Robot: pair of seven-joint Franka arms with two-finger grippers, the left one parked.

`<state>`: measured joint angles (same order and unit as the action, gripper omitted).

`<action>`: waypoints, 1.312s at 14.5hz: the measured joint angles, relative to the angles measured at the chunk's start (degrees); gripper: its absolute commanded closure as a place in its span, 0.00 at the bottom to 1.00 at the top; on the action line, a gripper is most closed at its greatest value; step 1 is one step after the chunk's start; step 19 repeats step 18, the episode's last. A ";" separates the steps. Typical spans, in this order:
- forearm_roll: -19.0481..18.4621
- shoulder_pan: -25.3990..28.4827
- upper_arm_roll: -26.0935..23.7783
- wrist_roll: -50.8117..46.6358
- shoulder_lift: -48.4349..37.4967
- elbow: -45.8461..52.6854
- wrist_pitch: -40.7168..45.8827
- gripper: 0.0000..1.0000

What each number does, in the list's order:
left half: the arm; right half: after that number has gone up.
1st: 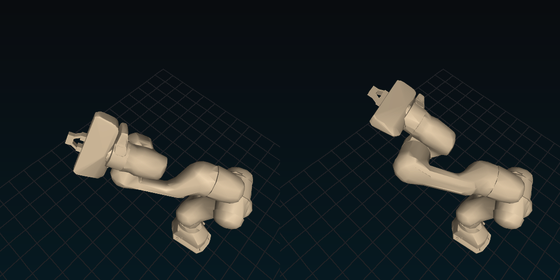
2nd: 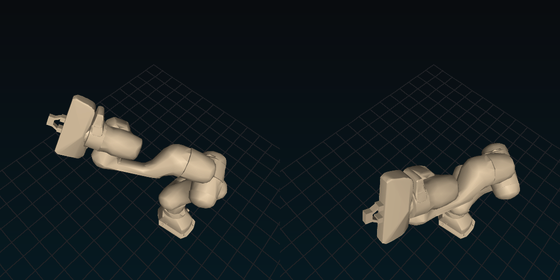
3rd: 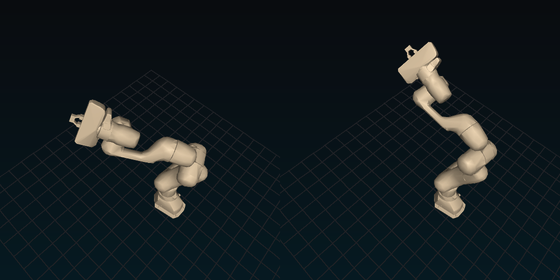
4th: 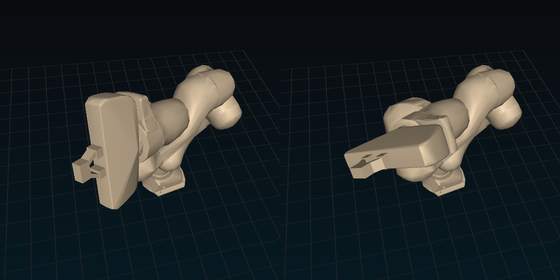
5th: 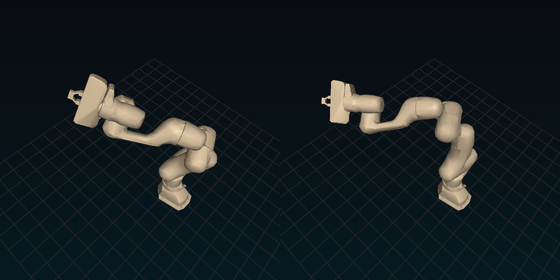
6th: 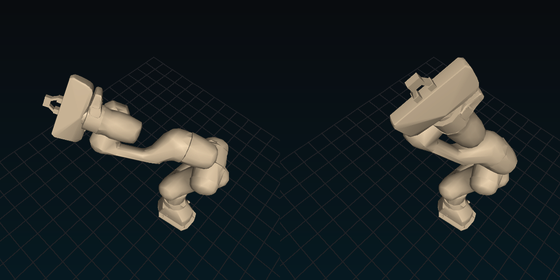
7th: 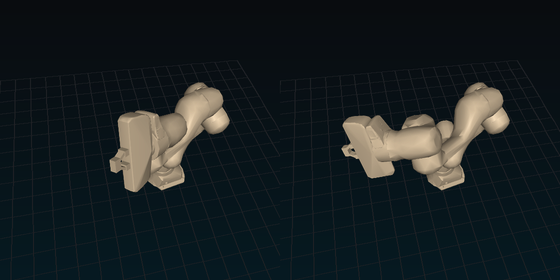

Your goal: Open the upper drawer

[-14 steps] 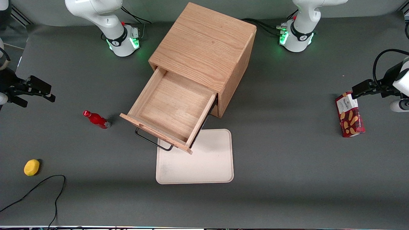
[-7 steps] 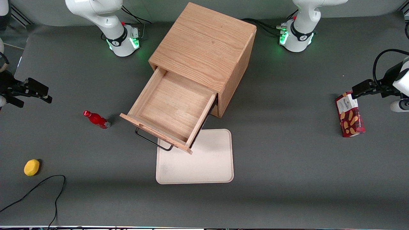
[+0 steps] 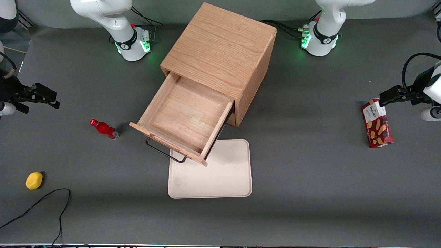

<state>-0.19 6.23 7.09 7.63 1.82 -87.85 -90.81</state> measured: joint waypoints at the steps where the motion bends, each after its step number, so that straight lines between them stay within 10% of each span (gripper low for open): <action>1: 0.00 0.00 0.00 0.00 0.02 -0.07 0.01 0.00; 19: 0.00 -1.30 -0.78 -3.12 0.04 -0.54 1.81 0.00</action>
